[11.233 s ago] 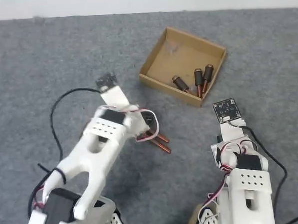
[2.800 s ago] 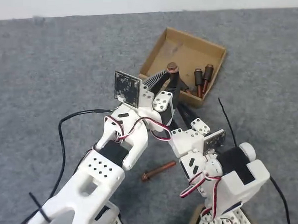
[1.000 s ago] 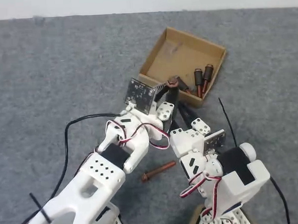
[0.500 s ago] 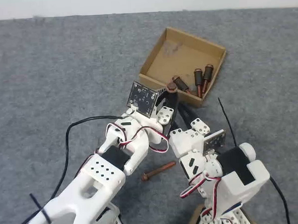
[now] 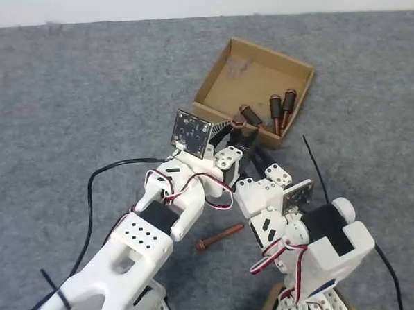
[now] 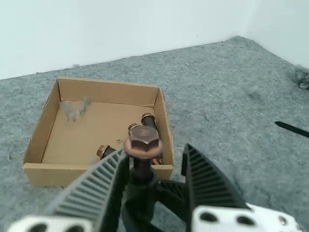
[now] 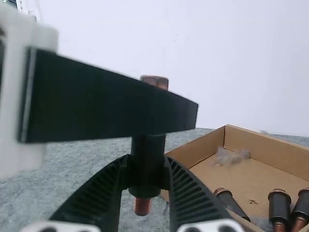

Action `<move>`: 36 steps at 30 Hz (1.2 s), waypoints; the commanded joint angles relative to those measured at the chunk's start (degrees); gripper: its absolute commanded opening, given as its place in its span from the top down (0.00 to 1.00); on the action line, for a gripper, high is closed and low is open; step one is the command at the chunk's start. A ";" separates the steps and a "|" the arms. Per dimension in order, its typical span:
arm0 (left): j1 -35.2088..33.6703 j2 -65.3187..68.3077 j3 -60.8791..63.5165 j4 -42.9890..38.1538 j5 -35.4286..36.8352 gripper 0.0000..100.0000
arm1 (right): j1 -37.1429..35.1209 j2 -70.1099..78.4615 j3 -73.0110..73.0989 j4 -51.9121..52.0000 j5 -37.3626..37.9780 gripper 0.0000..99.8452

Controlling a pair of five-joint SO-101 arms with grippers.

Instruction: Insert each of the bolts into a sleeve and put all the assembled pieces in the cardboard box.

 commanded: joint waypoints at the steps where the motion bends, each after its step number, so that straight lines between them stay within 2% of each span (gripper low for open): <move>1: -1.23 -2.90 -1.45 2.29 0.70 0.83 | 0.31 -2.24 1.76 -0.48 -0.09 0.99; 5: -1.58 -2.90 -3.03 6.15 0.70 0.83 | 0.31 -2.24 1.76 -0.48 -0.09 0.99; 10: -1.41 -5.98 -2.95 6.68 0.70 0.83 | 0.31 -2.24 1.76 -0.48 -0.09 0.99; 17: -1.32 -16.88 -3.30 13.45 0.70 0.83 | 0.31 -2.24 1.76 -0.48 -0.09 0.99; 21: -2.02 -23.82 -3.38 14.33 0.70 0.83 | 0.31 -2.24 1.76 -0.48 -0.09 0.99; 28: -11.34 -30.77 -3.38 14.33 1.05 0.84 | 1.71 -2.24 1.76 -0.48 -0.09 0.99; 34: -21.63 -35.25 -2.42 14.51 0.97 0.98 | 1.71 -2.24 1.76 -0.48 -0.09 0.99; 36: -25.14 -37.98 -0.92 16.09 0.97 0.99 | 1.80 -2.24 1.76 -0.48 -0.09 0.99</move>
